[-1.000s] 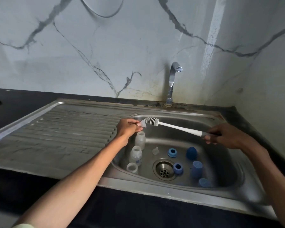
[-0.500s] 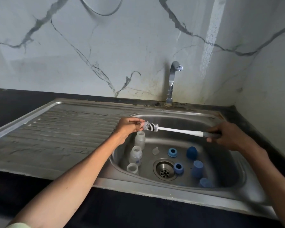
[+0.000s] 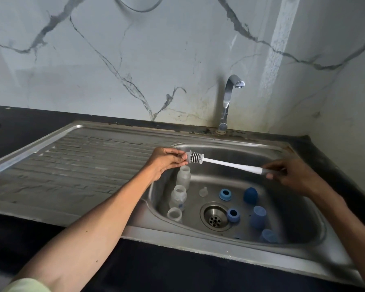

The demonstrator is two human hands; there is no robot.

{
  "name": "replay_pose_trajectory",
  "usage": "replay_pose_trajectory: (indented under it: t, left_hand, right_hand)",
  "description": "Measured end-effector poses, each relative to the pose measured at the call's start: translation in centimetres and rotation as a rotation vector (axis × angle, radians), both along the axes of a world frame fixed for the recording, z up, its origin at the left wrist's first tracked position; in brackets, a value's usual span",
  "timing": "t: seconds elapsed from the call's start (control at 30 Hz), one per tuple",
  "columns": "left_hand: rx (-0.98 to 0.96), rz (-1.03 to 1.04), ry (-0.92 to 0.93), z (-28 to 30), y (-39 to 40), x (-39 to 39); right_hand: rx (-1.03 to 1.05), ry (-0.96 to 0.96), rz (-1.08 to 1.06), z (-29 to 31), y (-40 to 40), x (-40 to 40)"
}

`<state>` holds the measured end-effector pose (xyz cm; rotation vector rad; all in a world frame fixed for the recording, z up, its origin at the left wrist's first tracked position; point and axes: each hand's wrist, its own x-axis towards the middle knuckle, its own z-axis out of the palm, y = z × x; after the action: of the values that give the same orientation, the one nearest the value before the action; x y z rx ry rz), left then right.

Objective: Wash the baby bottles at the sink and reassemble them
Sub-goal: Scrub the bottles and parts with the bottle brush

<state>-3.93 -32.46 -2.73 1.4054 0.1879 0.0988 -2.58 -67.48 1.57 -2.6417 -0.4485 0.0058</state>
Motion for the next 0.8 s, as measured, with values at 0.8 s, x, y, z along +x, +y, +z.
replay_pose_trajectory:
  t: [0.8]
  left_hand:
    - [-0.06, 0.008, -0.133, 0.8, -1.4, 0.2]
  right_hand:
    - [0.165, -0.114, -0.109, 0.0, 0.0, 0.0]
